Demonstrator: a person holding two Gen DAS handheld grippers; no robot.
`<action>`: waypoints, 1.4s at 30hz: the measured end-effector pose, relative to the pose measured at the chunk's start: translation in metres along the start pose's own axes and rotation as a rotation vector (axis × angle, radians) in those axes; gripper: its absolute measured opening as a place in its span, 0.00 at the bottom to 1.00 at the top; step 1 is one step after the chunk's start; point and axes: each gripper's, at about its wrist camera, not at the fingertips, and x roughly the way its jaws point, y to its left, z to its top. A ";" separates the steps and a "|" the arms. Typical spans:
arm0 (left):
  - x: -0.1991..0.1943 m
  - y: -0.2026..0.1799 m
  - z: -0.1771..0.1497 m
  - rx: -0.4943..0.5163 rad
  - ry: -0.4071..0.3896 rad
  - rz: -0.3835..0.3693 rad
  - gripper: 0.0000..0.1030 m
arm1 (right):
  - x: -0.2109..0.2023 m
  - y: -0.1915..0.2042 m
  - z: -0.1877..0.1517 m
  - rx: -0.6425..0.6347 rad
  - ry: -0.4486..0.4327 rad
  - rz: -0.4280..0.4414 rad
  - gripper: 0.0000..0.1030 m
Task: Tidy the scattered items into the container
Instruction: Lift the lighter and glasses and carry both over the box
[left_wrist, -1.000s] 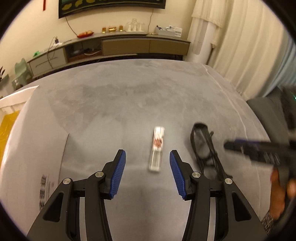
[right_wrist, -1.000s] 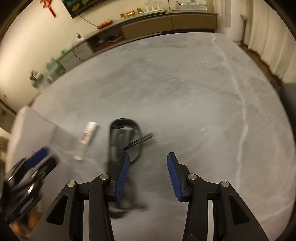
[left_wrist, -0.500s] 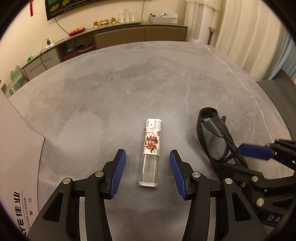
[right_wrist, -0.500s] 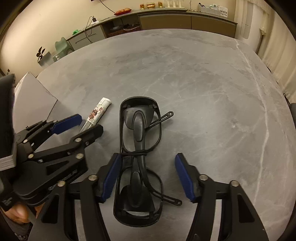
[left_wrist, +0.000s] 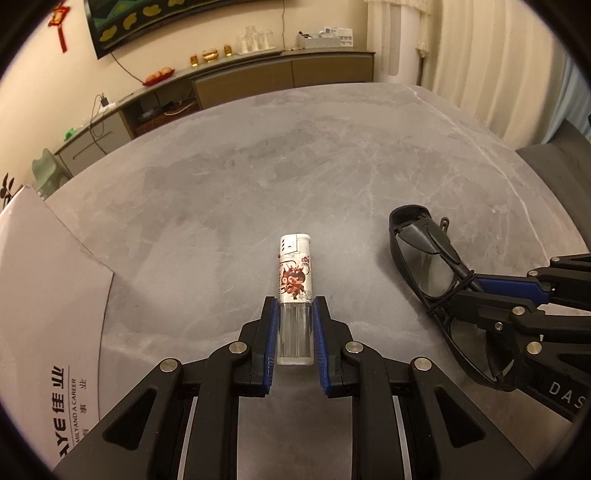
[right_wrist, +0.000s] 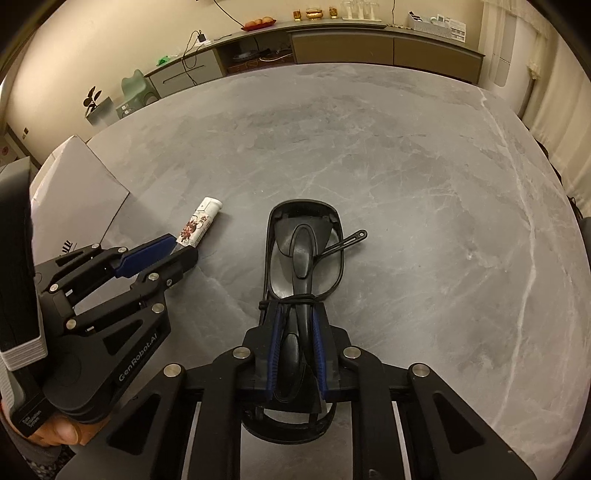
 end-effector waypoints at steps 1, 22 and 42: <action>-0.002 0.001 -0.001 -0.003 -0.001 -0.001 0.19 | -0.002 0.001 0.000 -0.001 0.000 0.002 0.17; -0.055 0.048 -0.009 -0.168 -0.032 -0.145 0.19 | -0.024 0.014 0.006 0.002 -0.071 0.075 0.17; -0.139 0.106 -0.008 -0.242 -0.184 -0.082 0.19 | -0.058 0.086 0.030 -0.068 -0.147 0.112 0.17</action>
